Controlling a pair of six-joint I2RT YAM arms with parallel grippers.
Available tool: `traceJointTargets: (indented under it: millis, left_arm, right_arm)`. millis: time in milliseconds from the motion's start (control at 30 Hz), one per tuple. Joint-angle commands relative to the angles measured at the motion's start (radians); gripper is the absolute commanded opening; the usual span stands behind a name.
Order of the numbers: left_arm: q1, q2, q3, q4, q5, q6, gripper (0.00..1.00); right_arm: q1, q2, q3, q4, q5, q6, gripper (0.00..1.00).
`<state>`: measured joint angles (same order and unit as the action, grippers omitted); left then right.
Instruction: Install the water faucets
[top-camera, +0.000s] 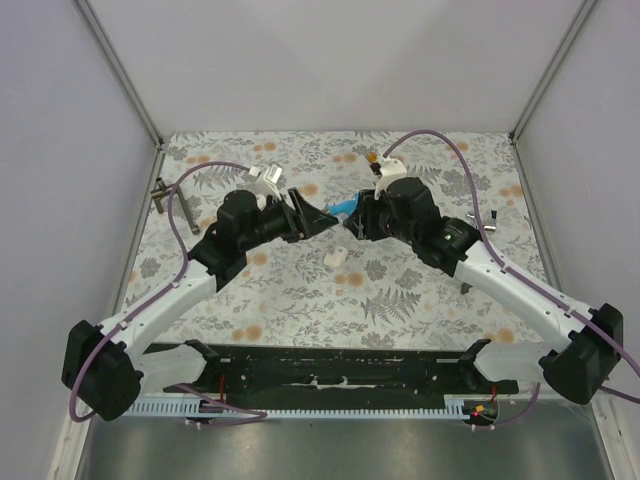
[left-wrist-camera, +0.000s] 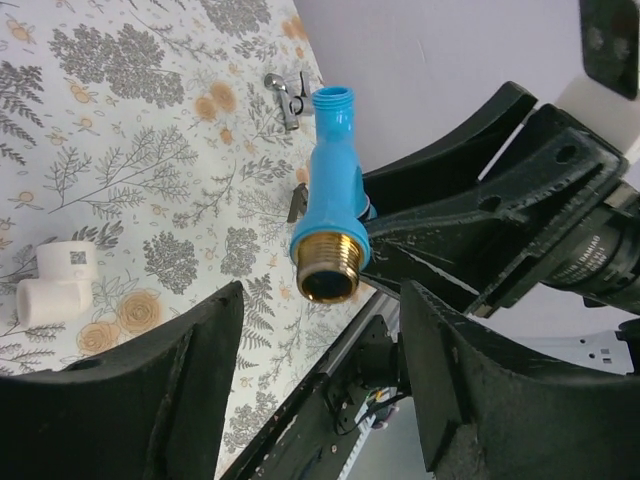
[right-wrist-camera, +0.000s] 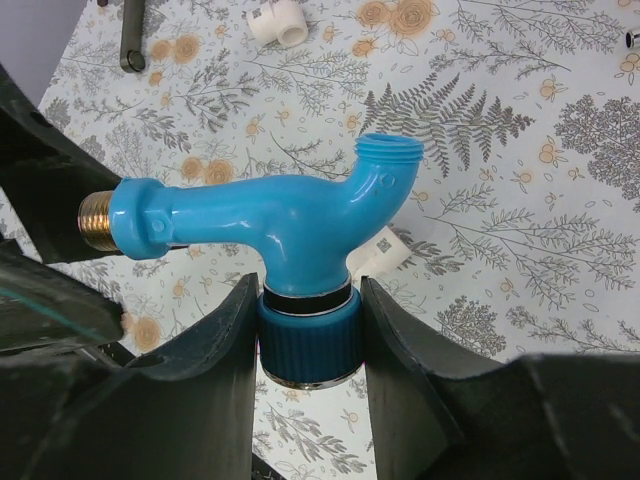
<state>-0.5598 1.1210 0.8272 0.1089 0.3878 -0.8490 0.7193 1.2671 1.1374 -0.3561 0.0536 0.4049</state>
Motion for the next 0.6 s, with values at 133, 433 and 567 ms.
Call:
traceJointTargets:
  millis: [133, 433, 567]
  left_arm:
    - [-0.071, 0.083, 0.075, 0.109, -0.044, 0.028, 0.56]
    - [-0.072, 0.089, 0.059, 0.190, -0.063, 0.008, 0.50]
    - [-0.072, 0.100, 0.058, 0.201, -0.043, -0.007, 0.51]
  right_arm:
    - [0.011, -0.087, -0.028, 0.003, 0.049, 0.023, 0.00]
    - [0.012, -0.141, -0.059, -0.029, 0.060, 0.035, 0.00]
    - [0.012, -0.150, -0.062, -0.032, 0.069, 0.037, 0.00]
